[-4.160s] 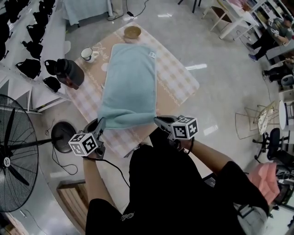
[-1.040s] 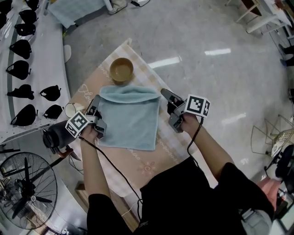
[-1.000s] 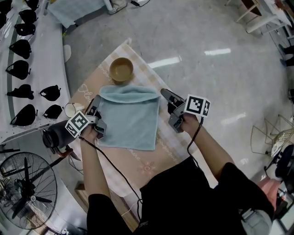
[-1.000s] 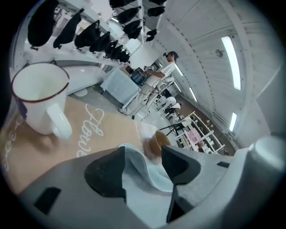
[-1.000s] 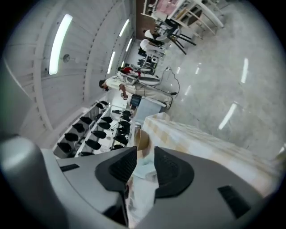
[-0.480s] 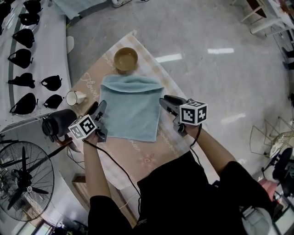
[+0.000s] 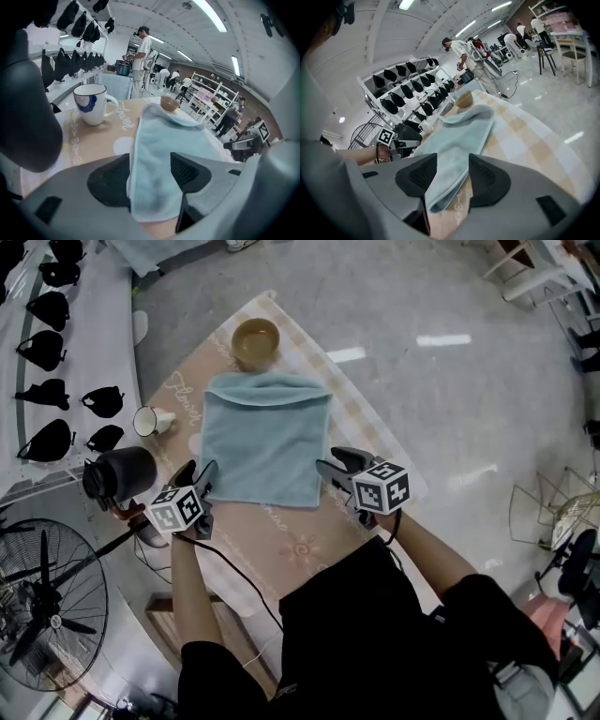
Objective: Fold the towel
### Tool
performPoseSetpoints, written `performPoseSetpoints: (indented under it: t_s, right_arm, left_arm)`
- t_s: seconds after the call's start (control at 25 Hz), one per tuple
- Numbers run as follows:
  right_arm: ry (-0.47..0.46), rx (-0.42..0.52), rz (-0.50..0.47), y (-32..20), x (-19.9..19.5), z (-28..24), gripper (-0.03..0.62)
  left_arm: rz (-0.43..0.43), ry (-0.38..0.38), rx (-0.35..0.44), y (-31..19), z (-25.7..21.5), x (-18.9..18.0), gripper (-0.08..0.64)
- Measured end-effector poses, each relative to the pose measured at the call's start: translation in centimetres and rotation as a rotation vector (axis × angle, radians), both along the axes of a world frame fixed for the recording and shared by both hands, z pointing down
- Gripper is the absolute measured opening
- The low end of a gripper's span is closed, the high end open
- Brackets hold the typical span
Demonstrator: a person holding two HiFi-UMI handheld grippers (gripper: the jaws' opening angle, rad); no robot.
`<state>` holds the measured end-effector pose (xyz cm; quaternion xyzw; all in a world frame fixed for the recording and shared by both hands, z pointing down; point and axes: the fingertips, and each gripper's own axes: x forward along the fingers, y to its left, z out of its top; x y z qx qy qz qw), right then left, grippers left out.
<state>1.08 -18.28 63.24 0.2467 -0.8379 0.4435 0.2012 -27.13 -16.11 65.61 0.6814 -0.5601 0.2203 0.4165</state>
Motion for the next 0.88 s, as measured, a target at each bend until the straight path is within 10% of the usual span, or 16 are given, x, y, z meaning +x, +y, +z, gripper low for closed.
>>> performPoseSetpoints:
  t_s: [0.72, 0.88]
  right_arm:
    - [0.216, 0.04, -0.137, 12.5, -2.8, 3.8, 0.209]
    - [0.267, 0.086, -0.118, 12.6, -2.4, 4.2, 0.074]
  left_arm:
    - [0.194, 0.11, -0.025, 8.6, 2.6, 0.8, 0.262]
    - [0.246, 0.109, -0.042, 10.6, 2.7, 1.0, 0.238]
